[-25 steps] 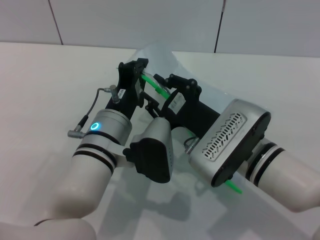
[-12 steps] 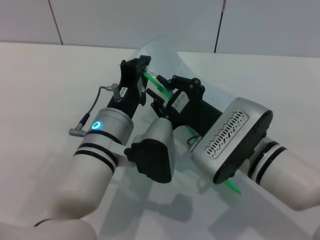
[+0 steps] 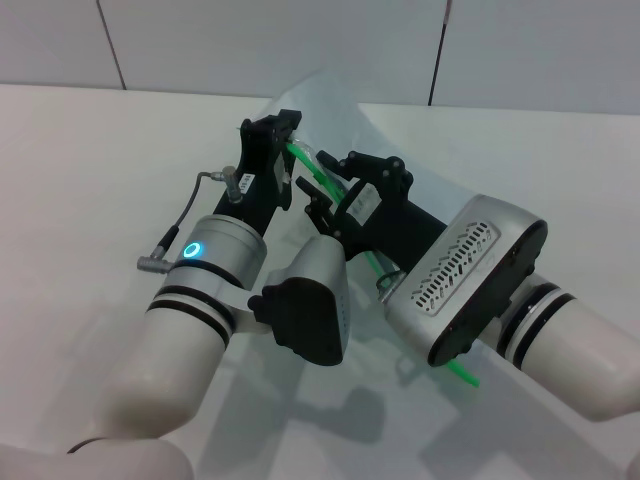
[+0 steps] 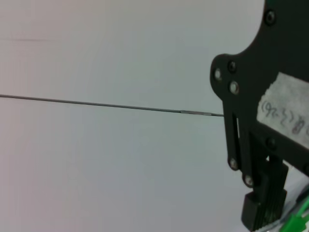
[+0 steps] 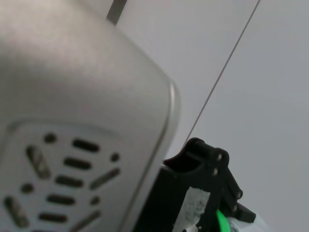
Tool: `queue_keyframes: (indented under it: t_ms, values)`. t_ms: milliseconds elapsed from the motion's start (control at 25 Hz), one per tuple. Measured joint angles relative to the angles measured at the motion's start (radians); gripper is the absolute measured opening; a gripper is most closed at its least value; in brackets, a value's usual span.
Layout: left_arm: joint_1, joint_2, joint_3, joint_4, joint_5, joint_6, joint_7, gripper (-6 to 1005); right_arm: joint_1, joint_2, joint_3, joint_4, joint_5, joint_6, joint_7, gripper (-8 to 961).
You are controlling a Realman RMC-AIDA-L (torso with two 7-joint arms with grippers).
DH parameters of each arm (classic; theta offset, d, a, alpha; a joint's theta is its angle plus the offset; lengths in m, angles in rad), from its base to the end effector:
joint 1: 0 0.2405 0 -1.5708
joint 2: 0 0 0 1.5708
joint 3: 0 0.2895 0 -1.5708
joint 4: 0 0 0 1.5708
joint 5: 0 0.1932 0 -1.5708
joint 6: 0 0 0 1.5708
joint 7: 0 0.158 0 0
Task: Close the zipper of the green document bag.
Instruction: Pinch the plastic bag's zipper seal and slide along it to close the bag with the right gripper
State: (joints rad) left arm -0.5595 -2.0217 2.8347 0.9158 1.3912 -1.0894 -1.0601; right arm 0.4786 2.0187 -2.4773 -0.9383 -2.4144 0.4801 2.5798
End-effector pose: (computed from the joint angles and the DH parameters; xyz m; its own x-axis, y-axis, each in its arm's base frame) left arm -0.2050 0.3532 -0.0957 0.7727 -0.2414 -0.5871 -0.6111 -0.0327 -0.7908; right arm 0.1714 0.3411 -0.1379 0.9203 0.2312 -0.3157 -0.0891 -0.6618 -0.7444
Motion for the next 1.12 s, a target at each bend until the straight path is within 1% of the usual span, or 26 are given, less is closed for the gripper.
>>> queue_keyframes:
  t_ms: [280,1120]
  values:
    - [0.001,0.000,0.000,0.002,0.001,-0.012,-0.002,55,-0.003,0.000,0.000,0.002,0.002,0.005,0.001,300]
    - [0.003,0.000,-0.003,-0.001,0.023,-0.028,-0.024,55,-0.006,0.000,-0.002,0.001,0.001,0.006,-0.007,256]
